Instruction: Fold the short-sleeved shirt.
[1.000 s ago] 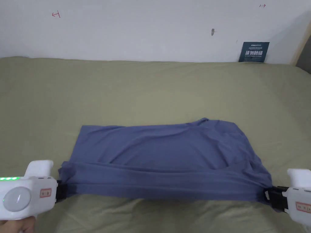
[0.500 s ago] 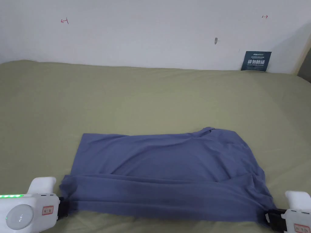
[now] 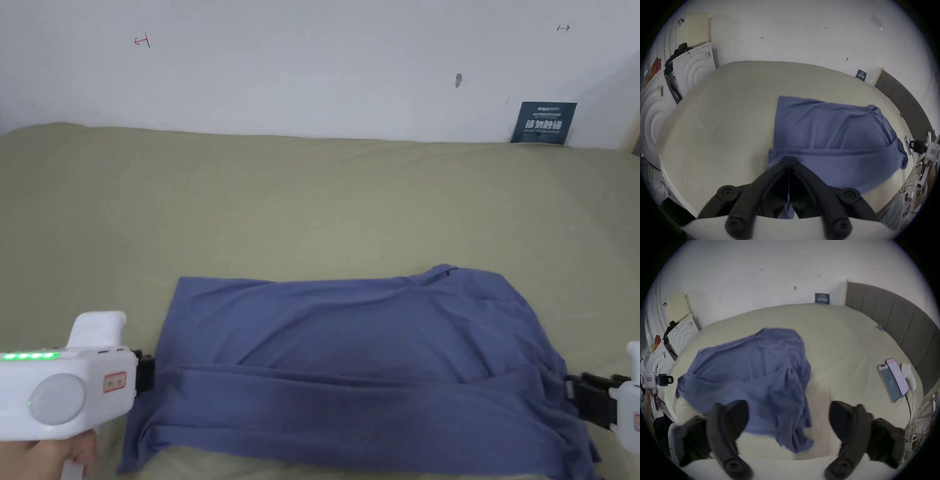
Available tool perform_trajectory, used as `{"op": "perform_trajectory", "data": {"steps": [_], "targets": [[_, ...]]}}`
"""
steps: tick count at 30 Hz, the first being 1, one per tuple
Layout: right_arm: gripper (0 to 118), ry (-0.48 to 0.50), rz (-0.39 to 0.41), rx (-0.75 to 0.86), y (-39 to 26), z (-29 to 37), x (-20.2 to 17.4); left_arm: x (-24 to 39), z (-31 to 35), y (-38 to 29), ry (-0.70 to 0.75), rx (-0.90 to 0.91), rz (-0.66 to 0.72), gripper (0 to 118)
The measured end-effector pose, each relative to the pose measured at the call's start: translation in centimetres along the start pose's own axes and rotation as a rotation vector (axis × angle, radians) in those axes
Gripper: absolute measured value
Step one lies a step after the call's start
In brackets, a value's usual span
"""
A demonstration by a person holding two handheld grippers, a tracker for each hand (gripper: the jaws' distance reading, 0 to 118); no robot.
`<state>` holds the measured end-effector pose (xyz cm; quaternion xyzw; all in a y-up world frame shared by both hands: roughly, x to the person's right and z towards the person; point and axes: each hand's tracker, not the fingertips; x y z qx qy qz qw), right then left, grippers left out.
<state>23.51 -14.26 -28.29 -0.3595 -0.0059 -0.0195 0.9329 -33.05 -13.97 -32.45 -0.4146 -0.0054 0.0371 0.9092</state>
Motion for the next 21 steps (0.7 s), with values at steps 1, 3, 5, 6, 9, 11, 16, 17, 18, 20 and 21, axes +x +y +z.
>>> {"op": "perform_trajectory", "data": {"steps": [1,3,5,6,9,11,16,17,18,20,21], "targets": [[0,-0.008,0.008,0.001,0.8,-0.8,-0.2,0.1,-0.8,0.9,-0.014,0.001,0.002,1],[0,0.013,0.012,-0.012,2.5,-2.4,-0.4,0.5,-2.5,2.9,-0.043,-0.02,-0.006,0],[0,0.013,0.028,-0.018,3.9,-4.2,-0.8,1.0,-4.4,4.9,-0.018,-0.015,-0.028,0],[0,0.004,0.044,-0.02,4.7,-5.0,-0.9,1.1,-5.5,5.9,-0.008,-0.014,-0.027,0],[0,0.008,0.041,-0.029,6.4,-7.3,-1.0,0.8,-8.7,9.1,0.007,-0.021,-0.023,0],[0,0.004,0.032,-0.04,7.1,-8.7,-0.8,0.4,-11.5,11.1,0.039,-0.046,-0.026,0],[0,-0.009,0.04,-0.07,7.8,-12.1,-0.2,0.1,-16.2,13.2,0.084,-0.128,-0.023,78],[0,-0.015,0.047,-0.081,7.9,-12.7,-0.2,0.0,-17.3,13.2,0.104,-0.157,-0.013,114],[0,-0.018,0.049,-0.085,8.0,-13.0,-0.1,-0.2,-18.2,13.3,0.111,-0.166,-0.023,118],[0,-0.022,0.048,-0.094,7.8,-13.8,0.1,0.1,-18.0,13.7,0.139,-0.125,-0.031,112],[0,-0.022,0.05,-0.098,7.8,-14.0,0.1,0.1,-18.2,13.8,0.134,-0.129,-0.029,112]]}}
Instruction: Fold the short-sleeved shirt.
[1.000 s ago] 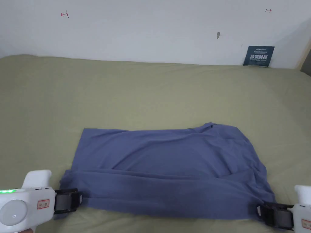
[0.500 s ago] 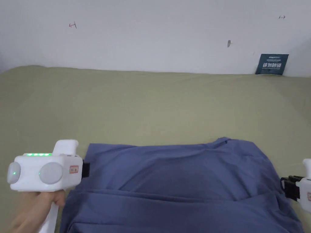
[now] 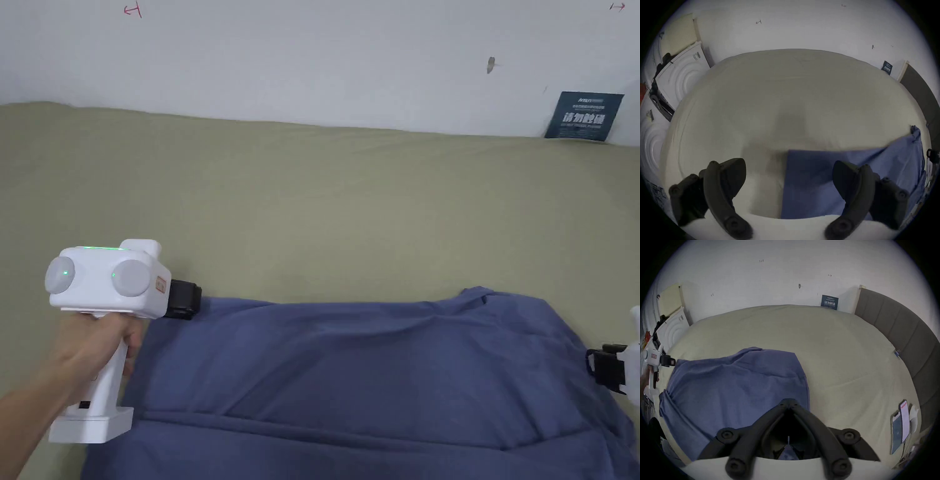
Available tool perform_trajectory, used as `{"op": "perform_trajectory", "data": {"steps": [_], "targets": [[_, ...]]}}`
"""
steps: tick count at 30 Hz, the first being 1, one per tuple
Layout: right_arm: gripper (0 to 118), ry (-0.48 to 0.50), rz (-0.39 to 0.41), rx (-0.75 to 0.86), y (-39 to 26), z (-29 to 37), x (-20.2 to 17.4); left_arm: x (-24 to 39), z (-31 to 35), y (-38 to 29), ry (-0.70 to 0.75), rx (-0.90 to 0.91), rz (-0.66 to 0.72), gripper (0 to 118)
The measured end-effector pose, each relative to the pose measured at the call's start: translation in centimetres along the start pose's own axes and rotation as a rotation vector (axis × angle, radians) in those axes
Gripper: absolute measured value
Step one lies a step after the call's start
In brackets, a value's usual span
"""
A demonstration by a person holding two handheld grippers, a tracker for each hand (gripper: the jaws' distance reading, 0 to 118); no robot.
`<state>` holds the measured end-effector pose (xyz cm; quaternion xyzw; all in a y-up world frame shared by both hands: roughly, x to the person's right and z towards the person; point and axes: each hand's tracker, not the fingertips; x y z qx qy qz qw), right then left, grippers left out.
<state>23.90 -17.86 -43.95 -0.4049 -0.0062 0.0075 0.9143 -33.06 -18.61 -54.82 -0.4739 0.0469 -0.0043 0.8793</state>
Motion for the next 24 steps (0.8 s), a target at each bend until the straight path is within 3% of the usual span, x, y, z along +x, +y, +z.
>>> {"op": "perform_trajectory", "data": {"steps": [2,3,5,7,13,14,15,16,17,19,24], "targets": [[0,-0.004,-0.001,-0.006,0.0,-0.5,0.1,-0.1,-1.2,-0.2,-0.008,-0.024,-0.019,110],[0,-0.002,-0.007,-0.009,0.1,-0.6,0.2,0.1,-1.3,-0.3,0.014,-0.033,-0.048,100],[0,0.004,-0.019,-0.017,0.3,-0.7,0.1,0.7,-0.8,-0.7,0.0,-0.014,-0.077,61],[0,0.002,-0.02,-0.022,0.6,-1.2,0.4,1.0,0.3,-0.8,-0.089,0.01,-0.059,1],[2,0.02,-0.033,-0.026,2.8,-2.2,0.7,1.0,-0.7,-1.1,-0.073,-0.002,-0.054,2],[17,0.014,-0.038,-0.029,3.6,-2.8,0.9,1.0,-0.6,-1.1,-0.076,-0.001,-0.046,2],[64,0.015,-0.046,-0.045,4.1,-3.5,1.1,1.0,-0.7,-1.2,-0.077,0.0,-0.045,2],[101,0.03,-0.055,-0.08,4.5,-4.3,1.3,1.0,-0.8,-1.2,-0.077,-0.001,-0.045,2],[118,0.03,-0.063,-0.096,4.7,-5.2,1.1,1.1,-0.8,-1.2,-0.075,0.0,-0.047,2],[108,-0.03,-0.039,-0.109,5.1,-6.1,2.1,1.2,-0.9,-1.3,-0.073,0.0,-0.045,2],[106,-0.098,0.008,-0.218,4.9,-10.1,2.3,1.3,-1.1,-1.4,-0.076,-0.002,-0.038,2]]}}
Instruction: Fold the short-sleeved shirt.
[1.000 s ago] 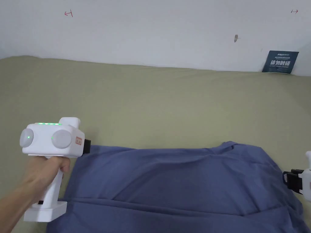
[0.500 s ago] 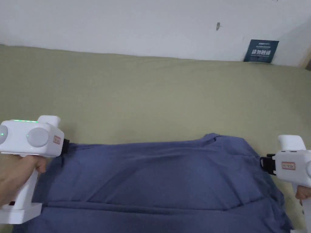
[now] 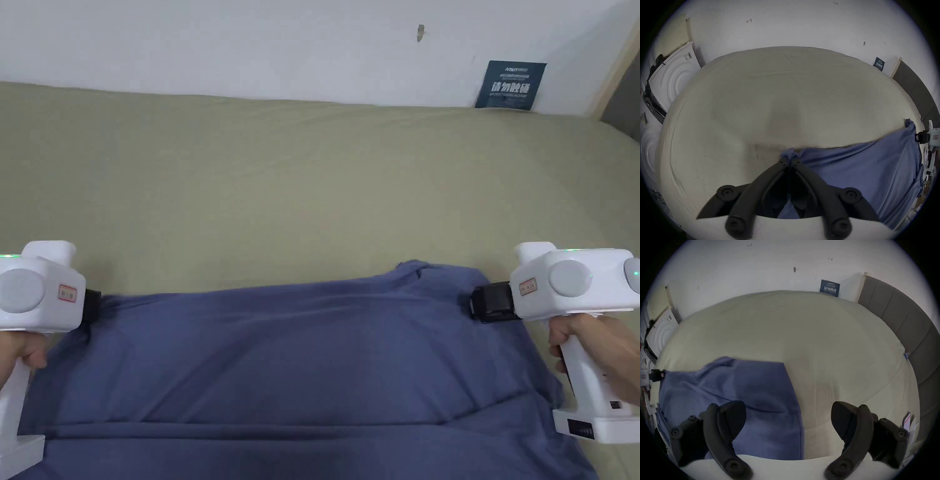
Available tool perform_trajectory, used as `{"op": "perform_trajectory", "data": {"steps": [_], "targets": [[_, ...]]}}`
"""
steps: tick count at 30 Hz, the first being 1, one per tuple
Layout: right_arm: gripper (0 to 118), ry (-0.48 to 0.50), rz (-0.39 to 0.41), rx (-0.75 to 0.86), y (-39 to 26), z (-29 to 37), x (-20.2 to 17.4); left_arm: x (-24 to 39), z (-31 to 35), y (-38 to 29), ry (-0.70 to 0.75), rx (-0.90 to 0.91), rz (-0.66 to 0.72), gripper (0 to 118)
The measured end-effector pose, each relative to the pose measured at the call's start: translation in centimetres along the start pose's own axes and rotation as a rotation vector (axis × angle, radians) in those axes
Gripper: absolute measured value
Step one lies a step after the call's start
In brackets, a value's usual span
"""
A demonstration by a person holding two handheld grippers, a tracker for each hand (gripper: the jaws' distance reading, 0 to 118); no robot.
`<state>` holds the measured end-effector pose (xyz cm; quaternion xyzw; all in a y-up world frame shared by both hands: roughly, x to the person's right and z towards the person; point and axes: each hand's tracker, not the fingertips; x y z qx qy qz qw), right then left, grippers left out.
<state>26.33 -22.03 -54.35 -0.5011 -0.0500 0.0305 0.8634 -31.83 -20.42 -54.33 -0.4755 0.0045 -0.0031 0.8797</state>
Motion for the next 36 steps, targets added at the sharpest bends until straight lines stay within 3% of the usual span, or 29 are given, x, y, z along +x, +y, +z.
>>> {"op": "perform_trajectory", "data": {"steps": [1,2,3,5,6,9,21,29,36], "targets": [[102,0.012,-0.012,-0.006,-0.2,-0.3,0.1,-0.1,0.0,0.1,-0.002,-0.003,0.001,2],[96,0.077,-0.077,0.002,-0.7,0.1,0.2,-0.1,0.0,0.1,-0.002,-0.002,-0.002,2],[85,0.062,-0.107,0.021,-0.8,0.7,0.2,-0.1,0.1,0.1,-0.002,-0.002,-0.003,2],[42,0.074,-0.068,0.059,-1.2,2.0,0.0,0.0,0.4,0.1,0.0,-0.001,-0.007,2],[3,0.084,-0.059,0.069,-1.0,2.6,0.4,0.0,0.6,0.1,0.001,0.002,-0.009,2],[2,0.114,-0.06,0.102,-1.4,5.1,-0.4,-0.2,1.8,-0.1,0.003,0.018,-0.009,2],[3,0.226,-0.045,0.265,-5.2,16.6,2.9,-3.4,13.4,-3.7,-0.071,0.155,0.019,2],[2,0.255,-0.036,0.313,-12.6,22.3,3.0,-4.0,19.3,-10.2,-0.102,0.187,0.01,2],[3,0.265,-0.054,0.287,-20.8,22.1,3.3,-4.5,20.2,-16.6,-0.12,0.176,0.01,2]]}}
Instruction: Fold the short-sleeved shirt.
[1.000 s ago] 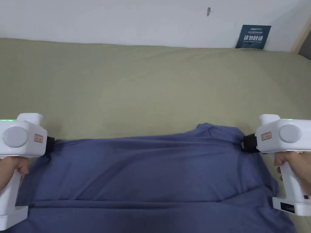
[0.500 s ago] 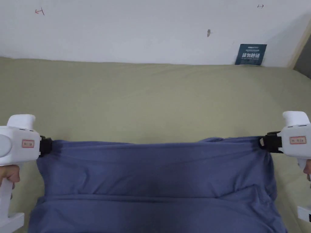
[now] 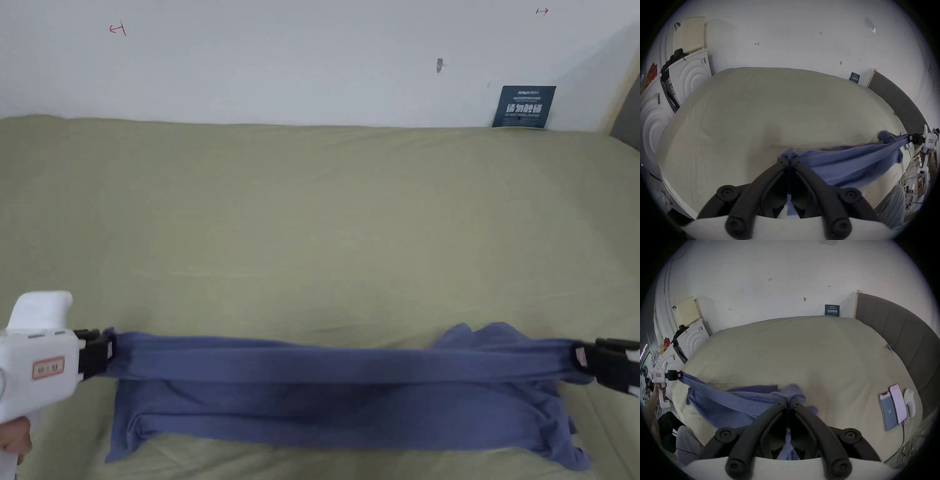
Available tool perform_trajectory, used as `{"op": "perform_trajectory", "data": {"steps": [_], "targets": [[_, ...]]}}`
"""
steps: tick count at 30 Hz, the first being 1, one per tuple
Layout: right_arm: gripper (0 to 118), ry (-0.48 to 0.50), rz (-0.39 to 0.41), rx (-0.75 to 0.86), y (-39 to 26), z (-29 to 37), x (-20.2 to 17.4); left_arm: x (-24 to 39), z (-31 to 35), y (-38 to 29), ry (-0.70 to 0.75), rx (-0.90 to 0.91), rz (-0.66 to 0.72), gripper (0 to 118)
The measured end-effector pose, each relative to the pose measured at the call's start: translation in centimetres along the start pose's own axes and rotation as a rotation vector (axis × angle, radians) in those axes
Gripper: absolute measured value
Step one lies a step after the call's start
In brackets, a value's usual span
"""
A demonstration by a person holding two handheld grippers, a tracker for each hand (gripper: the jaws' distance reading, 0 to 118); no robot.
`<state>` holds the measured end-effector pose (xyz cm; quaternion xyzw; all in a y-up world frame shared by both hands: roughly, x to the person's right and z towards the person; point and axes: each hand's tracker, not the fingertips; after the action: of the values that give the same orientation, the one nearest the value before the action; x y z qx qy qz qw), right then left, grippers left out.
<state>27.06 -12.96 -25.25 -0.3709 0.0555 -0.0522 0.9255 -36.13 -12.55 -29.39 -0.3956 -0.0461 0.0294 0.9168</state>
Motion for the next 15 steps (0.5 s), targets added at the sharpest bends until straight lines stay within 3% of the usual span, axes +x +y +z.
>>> {"op": "perform_trajectory", "data": {"steps": [5,14,15], "targets": [[2,-0.006,-0.006,-0.065,-4.3,-1.3,0.7,-0.2,-0.4,-3.8,0.001,-0.014,-0.014,2],[3,-0.04,-0.022,-0.088,-5.9,-3.0,0.5,-0.6,-1.8,-5.4,0.006,-0.047,0.032,2],[3,-0.044,-0.025,-0.086,-5.9,-3.0,0.5,-0.6,-1.7,-5.3,0.005,-0.047,0.039,6]]}}
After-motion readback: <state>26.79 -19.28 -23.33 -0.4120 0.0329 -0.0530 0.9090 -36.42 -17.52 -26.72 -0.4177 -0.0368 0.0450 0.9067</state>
